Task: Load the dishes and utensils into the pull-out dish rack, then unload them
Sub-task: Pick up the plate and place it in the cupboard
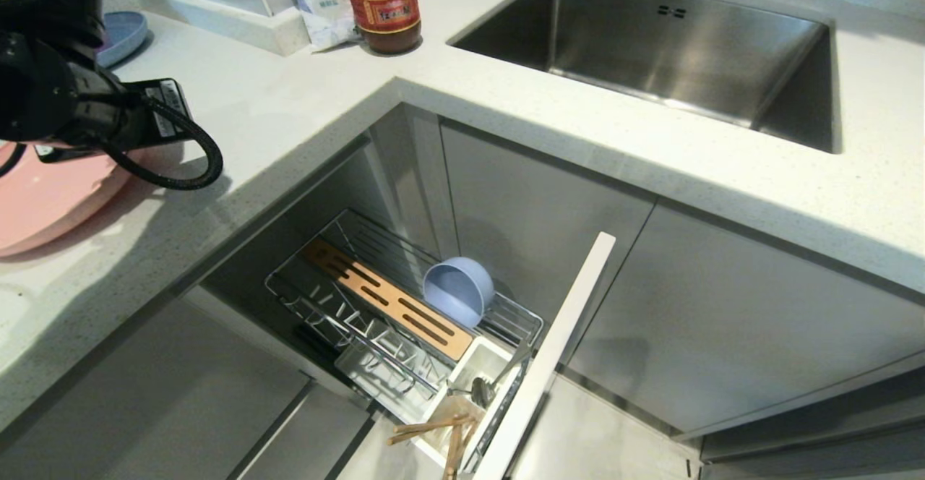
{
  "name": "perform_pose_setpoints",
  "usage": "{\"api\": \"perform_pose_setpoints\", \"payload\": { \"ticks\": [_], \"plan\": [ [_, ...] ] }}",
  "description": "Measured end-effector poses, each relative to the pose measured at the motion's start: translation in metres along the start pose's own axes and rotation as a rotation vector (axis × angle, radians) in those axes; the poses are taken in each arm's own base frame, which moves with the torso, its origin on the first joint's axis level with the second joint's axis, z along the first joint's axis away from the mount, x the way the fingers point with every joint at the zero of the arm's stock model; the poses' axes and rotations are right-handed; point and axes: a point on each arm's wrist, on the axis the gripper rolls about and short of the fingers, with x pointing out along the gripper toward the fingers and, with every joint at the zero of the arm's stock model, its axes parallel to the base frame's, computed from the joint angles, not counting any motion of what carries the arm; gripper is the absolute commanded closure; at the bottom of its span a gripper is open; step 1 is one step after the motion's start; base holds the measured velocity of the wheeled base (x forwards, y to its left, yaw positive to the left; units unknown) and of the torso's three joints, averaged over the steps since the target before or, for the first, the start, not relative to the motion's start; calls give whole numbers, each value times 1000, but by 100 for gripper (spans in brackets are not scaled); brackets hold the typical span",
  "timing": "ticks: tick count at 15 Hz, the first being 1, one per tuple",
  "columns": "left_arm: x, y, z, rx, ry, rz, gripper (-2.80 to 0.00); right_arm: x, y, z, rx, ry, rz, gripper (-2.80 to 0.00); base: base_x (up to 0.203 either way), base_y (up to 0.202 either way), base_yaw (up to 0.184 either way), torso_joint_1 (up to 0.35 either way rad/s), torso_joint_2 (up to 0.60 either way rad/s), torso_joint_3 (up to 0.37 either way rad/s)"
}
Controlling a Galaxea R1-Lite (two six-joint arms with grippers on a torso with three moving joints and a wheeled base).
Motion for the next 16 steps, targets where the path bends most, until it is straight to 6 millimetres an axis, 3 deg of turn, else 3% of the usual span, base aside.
{"api": "perform_pose_setpoints", "payload": {
  "ticks": [6,11,16],
  "plan": [
    [-40,27,19,-93,-91,-49,0,0,0,0,0,0,0,0,0,0,0,0,0,0],
    [-85,41,52,-334,-343,-197,0,0,0,0,0,0,0,0,0,0,0,0,0,0],
    [-131,34,60,-456,-408,-464,0,0,0,0,0,0,0,0,0,0,0,0,0,0]
  ]
}}
